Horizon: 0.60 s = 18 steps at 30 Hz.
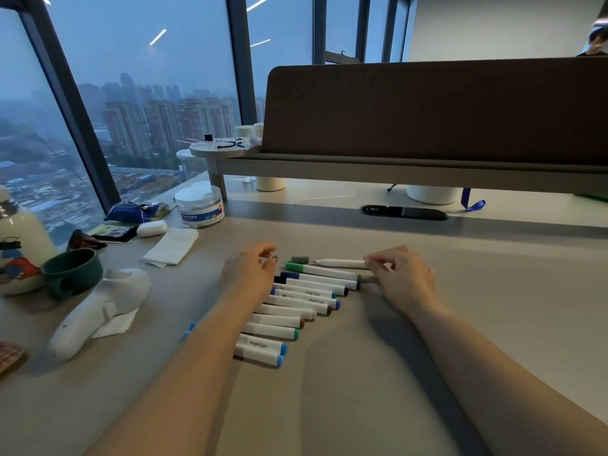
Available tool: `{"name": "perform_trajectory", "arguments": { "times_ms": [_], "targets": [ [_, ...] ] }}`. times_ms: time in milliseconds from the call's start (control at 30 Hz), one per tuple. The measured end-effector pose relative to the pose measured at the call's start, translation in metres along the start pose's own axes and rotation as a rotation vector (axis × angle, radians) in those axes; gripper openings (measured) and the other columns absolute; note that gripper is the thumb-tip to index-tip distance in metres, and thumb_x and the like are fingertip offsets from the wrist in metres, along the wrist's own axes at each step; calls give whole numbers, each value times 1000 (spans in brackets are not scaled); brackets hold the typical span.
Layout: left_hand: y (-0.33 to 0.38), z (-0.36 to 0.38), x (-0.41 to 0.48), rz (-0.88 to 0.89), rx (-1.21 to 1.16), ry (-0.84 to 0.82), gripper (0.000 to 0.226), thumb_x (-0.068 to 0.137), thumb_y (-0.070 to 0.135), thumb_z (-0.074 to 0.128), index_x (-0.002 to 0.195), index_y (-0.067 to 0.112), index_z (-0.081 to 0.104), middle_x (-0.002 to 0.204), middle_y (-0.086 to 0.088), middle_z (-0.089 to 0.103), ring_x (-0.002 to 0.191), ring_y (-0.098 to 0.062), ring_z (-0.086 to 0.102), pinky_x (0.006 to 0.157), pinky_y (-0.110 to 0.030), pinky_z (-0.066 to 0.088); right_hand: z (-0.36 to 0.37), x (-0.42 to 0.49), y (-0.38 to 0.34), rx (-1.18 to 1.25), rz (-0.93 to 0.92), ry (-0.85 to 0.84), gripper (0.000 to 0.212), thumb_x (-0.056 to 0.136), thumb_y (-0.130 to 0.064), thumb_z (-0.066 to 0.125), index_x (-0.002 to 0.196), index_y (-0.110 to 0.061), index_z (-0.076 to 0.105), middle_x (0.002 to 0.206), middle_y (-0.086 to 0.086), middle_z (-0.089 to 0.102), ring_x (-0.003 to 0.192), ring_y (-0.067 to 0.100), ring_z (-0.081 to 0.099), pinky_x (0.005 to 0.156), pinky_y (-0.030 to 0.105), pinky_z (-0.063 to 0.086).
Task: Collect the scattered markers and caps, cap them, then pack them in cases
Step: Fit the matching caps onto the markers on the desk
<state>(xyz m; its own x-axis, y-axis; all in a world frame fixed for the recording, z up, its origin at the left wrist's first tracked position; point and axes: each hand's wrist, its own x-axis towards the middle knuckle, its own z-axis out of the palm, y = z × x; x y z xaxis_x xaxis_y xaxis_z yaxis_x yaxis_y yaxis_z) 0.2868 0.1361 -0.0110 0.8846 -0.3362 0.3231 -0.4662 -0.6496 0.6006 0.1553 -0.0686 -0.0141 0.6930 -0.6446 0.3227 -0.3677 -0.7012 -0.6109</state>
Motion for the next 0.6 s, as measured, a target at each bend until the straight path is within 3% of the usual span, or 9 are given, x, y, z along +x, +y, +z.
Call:
{"name": "perform_trajectory", "arguments": {
  "times_ms": [133, 300, 467, 600],
  "targets": [
    [14, 0, 11, 54, 65, -25, 25, 97, 25, 51, 121, 25, 59, 120, 0, 59, 105, -16, 55, 84, -27, 45, -6, 11, 17, 17, 69, 10, 19, 91, -36, 60, 108, -34, 68, 119, -1, 58, 115, 22, 50, 97, 37, 36],
    [34, 7, 31, 19, -9, -307, 31, 96, 16, 52, 127, 15, 55, 126, -7, 56, 112, -19, 52, 93, -29, 41, -2, 13, 17, -176, 64, -113, 27, 93, -39, 56, 119, -37, 62, 130, -2, 53, 123, 25, 44, 99, 36, 34],
    [36, 6, 42, 25, 47, -460, 19, 93, 16, 56, 111, 11, 62, 107, -7, 61, 97, -16, 54, 90, -29, 44, -2, 14, 18, -176, 47, -110, 15, 92, -35, 58, 105, -37, 65, 118, -3, 59, 116, 24, 48, 94, 34, 36],
    [35, 7, 45, 21, 40, -472, 8, 93, 16, 56, 99, 13, 61, 88, -1, 57, 87, -15, 53, 83, -28, 44, 0, 15, 19, 78, 28, -75, 8, 90, -26, 62, 88, -34, 59, 93, -6, 63, 97, 23, 58, 87, 37, 46]
  ]
}}
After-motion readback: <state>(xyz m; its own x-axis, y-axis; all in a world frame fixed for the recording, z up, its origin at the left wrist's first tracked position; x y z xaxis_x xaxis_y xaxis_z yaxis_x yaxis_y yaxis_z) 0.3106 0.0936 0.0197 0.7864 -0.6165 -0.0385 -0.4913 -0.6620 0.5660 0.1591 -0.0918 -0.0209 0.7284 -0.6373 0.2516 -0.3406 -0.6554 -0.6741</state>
